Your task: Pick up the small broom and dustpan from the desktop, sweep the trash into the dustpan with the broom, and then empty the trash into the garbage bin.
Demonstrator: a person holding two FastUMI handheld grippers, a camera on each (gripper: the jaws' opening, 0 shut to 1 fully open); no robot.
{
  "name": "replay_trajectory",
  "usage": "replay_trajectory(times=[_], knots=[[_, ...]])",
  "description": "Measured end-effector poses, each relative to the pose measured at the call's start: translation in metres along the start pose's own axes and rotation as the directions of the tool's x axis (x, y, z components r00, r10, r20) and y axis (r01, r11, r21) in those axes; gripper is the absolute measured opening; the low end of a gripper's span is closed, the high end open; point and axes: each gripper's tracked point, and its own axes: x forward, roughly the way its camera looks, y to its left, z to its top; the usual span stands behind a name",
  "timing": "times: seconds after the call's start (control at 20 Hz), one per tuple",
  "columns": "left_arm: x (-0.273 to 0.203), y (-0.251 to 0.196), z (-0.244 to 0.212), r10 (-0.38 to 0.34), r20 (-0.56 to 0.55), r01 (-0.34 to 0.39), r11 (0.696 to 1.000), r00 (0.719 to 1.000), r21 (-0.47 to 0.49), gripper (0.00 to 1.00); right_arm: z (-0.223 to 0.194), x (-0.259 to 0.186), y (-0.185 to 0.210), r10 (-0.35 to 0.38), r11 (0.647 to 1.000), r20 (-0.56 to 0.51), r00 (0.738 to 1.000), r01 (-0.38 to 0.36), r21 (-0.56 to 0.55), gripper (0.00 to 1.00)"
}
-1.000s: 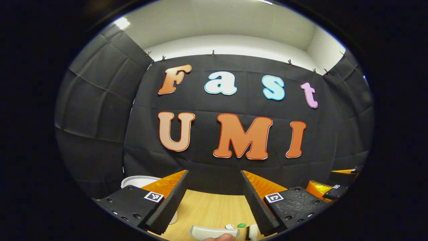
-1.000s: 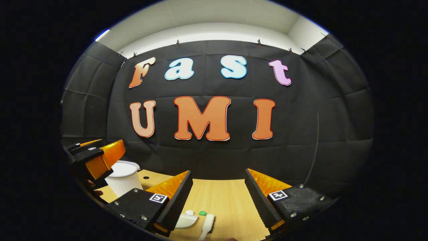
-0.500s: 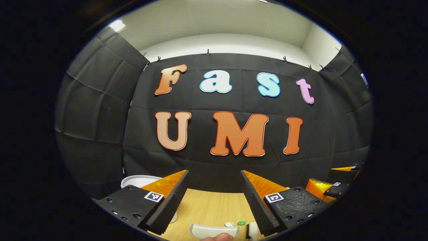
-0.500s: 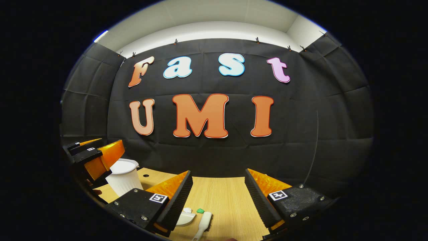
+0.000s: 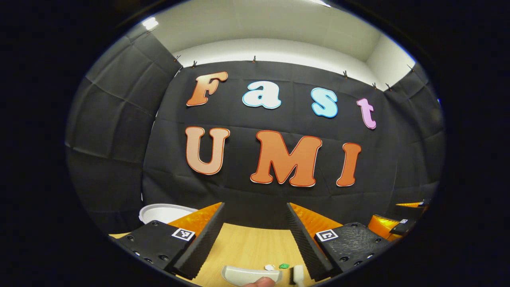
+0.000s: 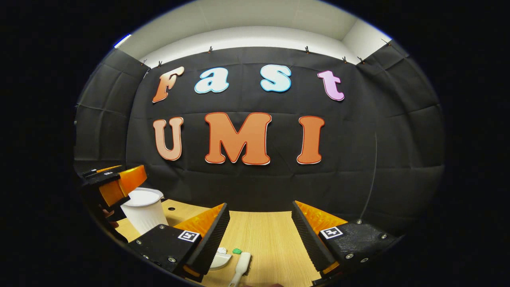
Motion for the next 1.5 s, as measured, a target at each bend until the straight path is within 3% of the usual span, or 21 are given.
replay_trajectory(times=[0.45,0.65,0.9,1.15,1.5], knots=[[0.006,0.007,-0.004,-0.015,-0.026,0.015,1.0,1.0,-0.011,0.94,-0.003,-0.009,0.016,-0.04,0.999,-0.004,0.999,0.039,-0.019,0.94],[0.002,0.0,-0.003,-0.074,-0.001,0.074,0.994,0.997,0.082,0.94,-0.007,-0.01,0.019,-0.064,0.998,-0.011,0.998,0.064,-0.019,0.94],[0.001,-0.004,-0.009,-0.126,0.004,0.125,0.988,0.992,0.088,0.94,-0.02,-0.006,0.024,-0.08,0.996,-0.042,0.996,0.079,-0.031,0.94],[0.011,0.01,-0.01,-0.081,0.013,0.08,0.995,0.997,0.052,0.94,-0.024,0.004,0.024,-0.051,0.998,-0.048,0.998,0.048,-0.05,0.94],[0.017,0.006,-0.074,-0.077,-0.178,0.09,0.994,0.981,0.068,0.94,-0.071,0.019,0.038,0.003,0.998,-0.178,0.984,-0.014,-0.059,0.94]])
